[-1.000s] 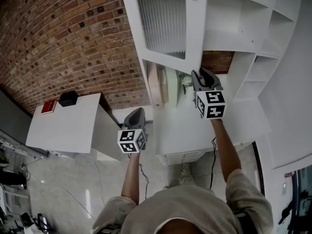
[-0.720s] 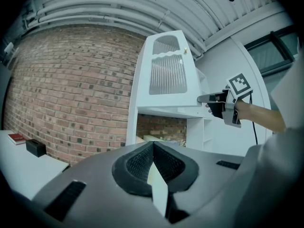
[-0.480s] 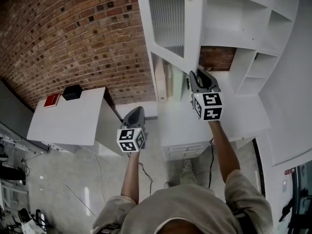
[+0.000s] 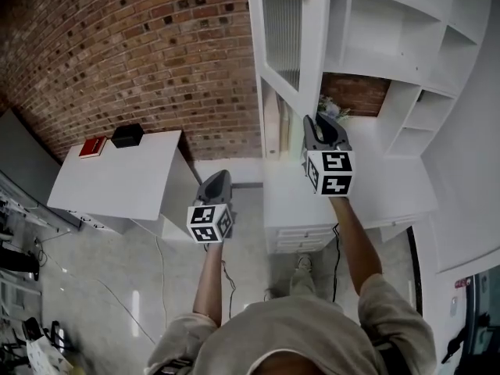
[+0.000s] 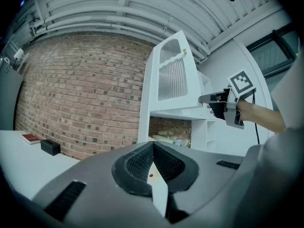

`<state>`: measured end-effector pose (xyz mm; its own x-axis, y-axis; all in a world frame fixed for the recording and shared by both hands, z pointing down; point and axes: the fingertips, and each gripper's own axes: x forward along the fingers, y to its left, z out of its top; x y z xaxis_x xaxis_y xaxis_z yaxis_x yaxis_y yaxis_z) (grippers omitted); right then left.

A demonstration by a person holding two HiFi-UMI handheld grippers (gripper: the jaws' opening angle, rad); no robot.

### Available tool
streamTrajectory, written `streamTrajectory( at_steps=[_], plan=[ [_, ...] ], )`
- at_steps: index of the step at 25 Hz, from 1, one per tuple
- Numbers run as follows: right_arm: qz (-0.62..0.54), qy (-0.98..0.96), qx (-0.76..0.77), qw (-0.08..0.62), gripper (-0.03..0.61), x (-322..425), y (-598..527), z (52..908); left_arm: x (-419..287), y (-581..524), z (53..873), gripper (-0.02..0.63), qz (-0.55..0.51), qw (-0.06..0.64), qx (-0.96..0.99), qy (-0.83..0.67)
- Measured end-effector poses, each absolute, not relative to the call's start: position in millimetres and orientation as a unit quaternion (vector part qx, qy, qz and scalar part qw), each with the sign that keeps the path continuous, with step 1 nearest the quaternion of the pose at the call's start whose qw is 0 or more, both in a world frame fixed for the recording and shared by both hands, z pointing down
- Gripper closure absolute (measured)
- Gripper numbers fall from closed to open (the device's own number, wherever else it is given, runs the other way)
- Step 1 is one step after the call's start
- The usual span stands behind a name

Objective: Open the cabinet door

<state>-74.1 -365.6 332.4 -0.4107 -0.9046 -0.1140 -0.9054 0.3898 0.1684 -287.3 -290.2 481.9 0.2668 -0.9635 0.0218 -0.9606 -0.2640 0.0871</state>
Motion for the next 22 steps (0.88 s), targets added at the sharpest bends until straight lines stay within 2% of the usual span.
streamTrajectory(
  at_steps=[22],
  plan=[
    [0.117, 0.871, -0.476, -0.002, 0.483, -187.9, -328.5, 332.9, -350.1, -241.0, 483.1, 0.588, -0.028, 0.046, 0.751, -0.658]
  ],
)
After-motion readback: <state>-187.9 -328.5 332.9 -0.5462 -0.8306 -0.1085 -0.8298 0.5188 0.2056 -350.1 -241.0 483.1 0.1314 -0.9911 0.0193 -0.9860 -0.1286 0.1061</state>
